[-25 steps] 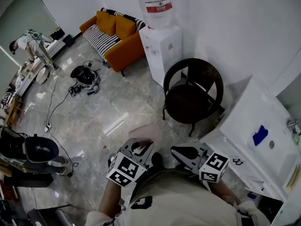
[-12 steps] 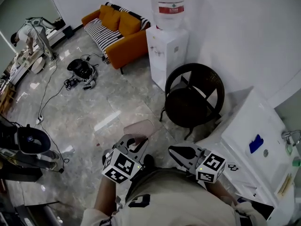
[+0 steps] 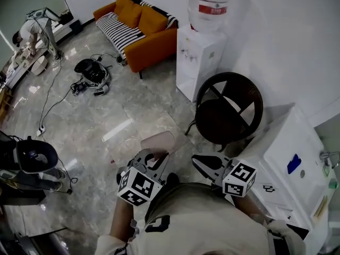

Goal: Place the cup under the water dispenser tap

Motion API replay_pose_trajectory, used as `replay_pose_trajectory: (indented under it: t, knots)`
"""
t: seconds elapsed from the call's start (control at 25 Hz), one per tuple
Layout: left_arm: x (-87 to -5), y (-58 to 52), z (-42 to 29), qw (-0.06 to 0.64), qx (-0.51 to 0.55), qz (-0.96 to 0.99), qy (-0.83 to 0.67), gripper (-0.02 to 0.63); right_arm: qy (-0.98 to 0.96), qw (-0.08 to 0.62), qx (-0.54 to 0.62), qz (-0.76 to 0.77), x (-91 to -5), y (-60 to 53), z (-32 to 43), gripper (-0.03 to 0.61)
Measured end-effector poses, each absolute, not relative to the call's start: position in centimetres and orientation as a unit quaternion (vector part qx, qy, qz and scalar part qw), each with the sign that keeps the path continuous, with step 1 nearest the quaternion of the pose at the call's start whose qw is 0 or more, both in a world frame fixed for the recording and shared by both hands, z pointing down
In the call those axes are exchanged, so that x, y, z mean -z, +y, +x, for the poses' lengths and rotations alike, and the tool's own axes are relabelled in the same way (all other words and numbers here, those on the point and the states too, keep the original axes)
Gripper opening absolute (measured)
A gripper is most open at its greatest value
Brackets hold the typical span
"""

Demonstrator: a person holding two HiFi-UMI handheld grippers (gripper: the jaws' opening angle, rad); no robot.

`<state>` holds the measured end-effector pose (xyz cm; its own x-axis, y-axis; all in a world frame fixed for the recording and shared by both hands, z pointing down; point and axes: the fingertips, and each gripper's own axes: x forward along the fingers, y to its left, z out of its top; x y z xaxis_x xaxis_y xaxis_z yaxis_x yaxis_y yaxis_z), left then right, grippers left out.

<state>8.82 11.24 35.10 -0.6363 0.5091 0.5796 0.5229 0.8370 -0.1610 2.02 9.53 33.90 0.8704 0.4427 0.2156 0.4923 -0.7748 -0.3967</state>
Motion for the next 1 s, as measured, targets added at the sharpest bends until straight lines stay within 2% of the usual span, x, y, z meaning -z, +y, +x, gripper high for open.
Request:
replay_pose_trajectory:
  t: [0.28, 0.52, 1.0]
  knots:
    - [-35.4, 13.3, 14.5, 0.297, 0.02, -0.306, -0.904, 0.072, -0.224, 0.224, 0.09, -0.944, -34.4, 11.7, 8.4, 0.028]
    - [-35.4, 15.2, 17.2, 0.275, 0.037, -0.327, -0.904, 0.072, -0.208, 0.232, 0.114, -0.943, -34.6, 13.5, 10.9, 0.028]
    - [-36.2, 22.9, 16.1, 0.31, 0.046, -0.316, -0.895, 0.072, -0.189, 0.257, 0.097, -0.943, -35.8, 21.1, 11.1, 0.028]
